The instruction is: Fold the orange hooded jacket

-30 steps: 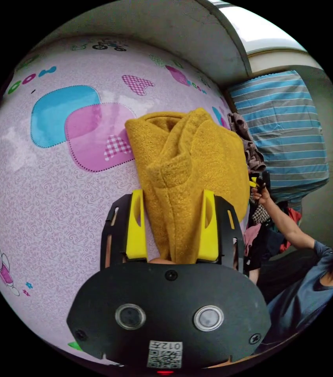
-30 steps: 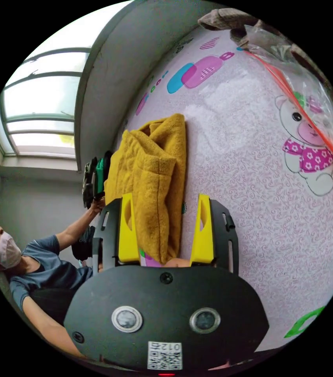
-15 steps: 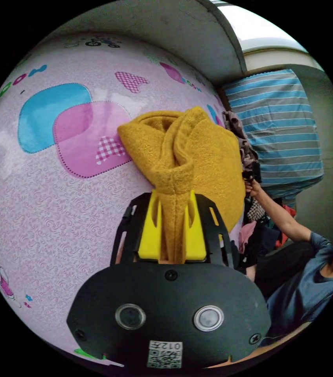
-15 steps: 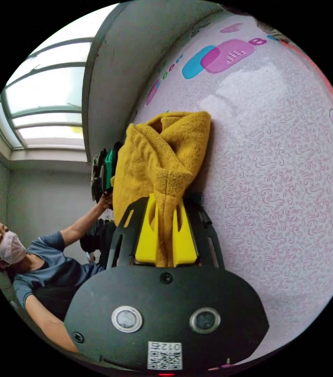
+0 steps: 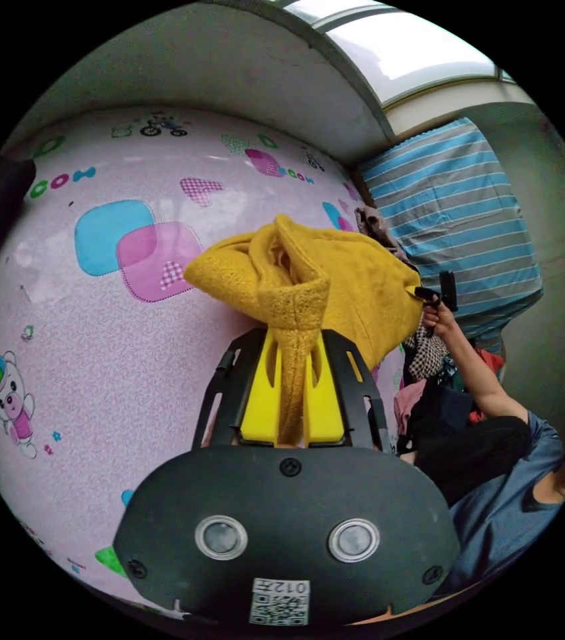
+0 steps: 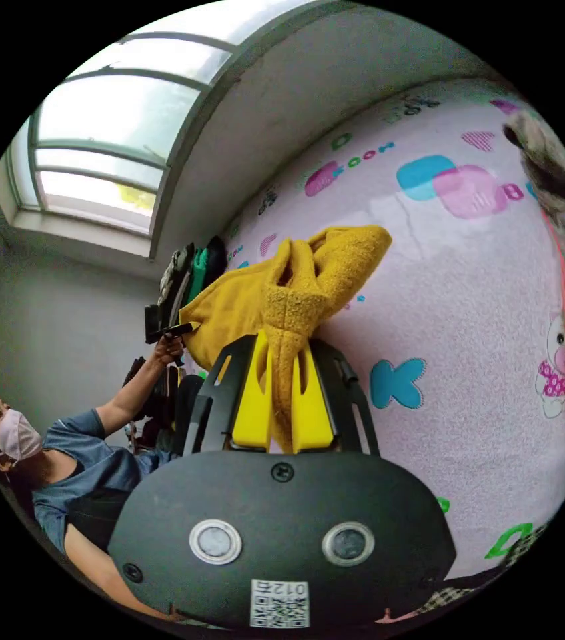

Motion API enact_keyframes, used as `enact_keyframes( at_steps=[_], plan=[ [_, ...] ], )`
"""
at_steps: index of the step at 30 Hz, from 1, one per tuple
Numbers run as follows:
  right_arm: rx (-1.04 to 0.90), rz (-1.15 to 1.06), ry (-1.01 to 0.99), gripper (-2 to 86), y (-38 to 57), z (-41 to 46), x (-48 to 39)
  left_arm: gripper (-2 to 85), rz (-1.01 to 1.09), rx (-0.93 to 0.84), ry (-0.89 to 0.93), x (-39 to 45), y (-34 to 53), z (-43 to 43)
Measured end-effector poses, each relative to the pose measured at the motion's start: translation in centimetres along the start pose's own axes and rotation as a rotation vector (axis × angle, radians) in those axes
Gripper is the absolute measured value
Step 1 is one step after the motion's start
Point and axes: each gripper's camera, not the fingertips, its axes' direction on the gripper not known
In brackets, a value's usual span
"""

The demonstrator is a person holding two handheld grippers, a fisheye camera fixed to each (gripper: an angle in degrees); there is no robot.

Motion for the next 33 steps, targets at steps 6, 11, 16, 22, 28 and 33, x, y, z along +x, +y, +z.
enact_keyframes(
  at_steps=[6, 11, 16, 22, 28, 33],
  plan=[
    [-0.074, -0.153, 0.017, 1.6, -4.0, 6.0, -10.8, 3.7, -0.037, 0.079, -0.052, -2.7, 7.9, -10.1],
    [-0.139, -0.31, -0.027, 1.5, -9.4, 13.6, -22.5, 4.1, -0.068, 0.212, -0.11, -6.2, 15.0, -22.3],
    [-0.195, -0.474, -0.071, 1.5, -16.9, 22.8, -35.9, 4.4, -0.106, 0.344, -0.237, -9.6, 21.0, -36.8],
    [-0.252, -0.685, -0.12, 1.6, -26.8, 36.3, -53.1, 4.5, -0.201, 0.512, -0.417, -14.3, 27.9, -54.8],
    [-0.327, -0.808, -0.157, 1.8, -35.5, 50.2, -63.9, 4.5, -0.367, 0.635, -0.493, -21.3, 33.2, -65.6],
    [-0.431, -0.836, -0.12, 2.5, -41.0, 59.9, -66.4, 4.8, -0.495, 0.641, -0.48, -29.2, 35.0, -68.9]
  ],
)
